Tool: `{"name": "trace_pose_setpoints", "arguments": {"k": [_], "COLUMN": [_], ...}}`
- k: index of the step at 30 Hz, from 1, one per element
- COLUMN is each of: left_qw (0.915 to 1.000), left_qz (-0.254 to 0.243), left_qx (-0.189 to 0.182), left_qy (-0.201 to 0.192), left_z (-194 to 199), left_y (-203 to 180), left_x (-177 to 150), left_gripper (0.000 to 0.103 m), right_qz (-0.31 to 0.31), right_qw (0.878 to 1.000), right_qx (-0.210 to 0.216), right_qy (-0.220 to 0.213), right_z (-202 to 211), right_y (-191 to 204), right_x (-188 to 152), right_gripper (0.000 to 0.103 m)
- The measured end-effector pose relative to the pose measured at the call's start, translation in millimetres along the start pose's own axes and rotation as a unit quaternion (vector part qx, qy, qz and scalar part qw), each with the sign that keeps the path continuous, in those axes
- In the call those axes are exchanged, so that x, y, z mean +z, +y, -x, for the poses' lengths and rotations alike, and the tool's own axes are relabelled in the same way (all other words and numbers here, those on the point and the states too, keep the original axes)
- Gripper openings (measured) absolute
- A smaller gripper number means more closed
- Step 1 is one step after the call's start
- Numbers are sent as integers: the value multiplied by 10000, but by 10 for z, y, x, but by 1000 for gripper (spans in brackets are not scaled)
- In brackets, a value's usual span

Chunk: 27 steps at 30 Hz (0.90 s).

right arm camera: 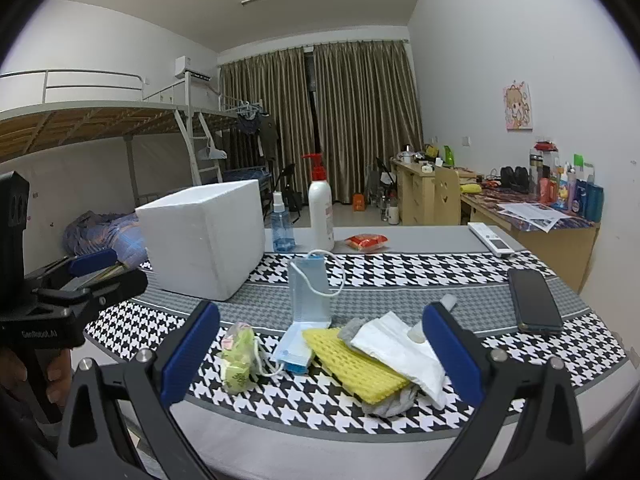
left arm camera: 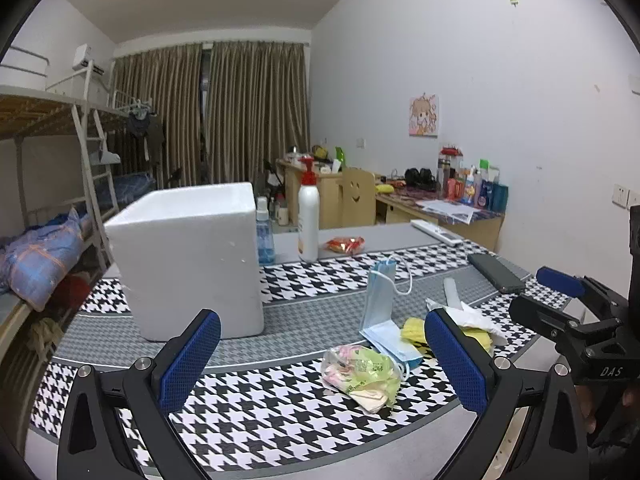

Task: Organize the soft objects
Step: 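Grasp the clear snack bag with the left tool while the right tool grasps the white tube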

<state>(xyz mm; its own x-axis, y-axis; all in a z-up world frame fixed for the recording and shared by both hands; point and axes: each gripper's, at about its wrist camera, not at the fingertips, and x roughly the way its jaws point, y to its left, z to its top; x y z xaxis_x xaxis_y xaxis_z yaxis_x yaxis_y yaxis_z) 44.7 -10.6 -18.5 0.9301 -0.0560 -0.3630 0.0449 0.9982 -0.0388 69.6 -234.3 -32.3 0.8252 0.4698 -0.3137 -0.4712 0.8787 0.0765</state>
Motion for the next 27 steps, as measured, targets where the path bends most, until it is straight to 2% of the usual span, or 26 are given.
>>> {"name": "trace_pose_setpoints", "arguments": {"k": [16,27], "left_qw": [9975,9927], "left_qz": [-66,-114], "left_qx": [-201,-316], "left_qy": [672,1154], "left_z": [-438,-712], "left_y": [-104,-212], "left_x": [-111,-253], "left_gripper": [102,102], "right_qz": [-206,-387], "right_qw": [9987,9956], "right_qx": [-207,-421], "right_qy": [413,739], "right_z": [-320,-479], "right_y": [-246,-398], "right_x": [-59,-209], "right_gripper": [102,102]}}
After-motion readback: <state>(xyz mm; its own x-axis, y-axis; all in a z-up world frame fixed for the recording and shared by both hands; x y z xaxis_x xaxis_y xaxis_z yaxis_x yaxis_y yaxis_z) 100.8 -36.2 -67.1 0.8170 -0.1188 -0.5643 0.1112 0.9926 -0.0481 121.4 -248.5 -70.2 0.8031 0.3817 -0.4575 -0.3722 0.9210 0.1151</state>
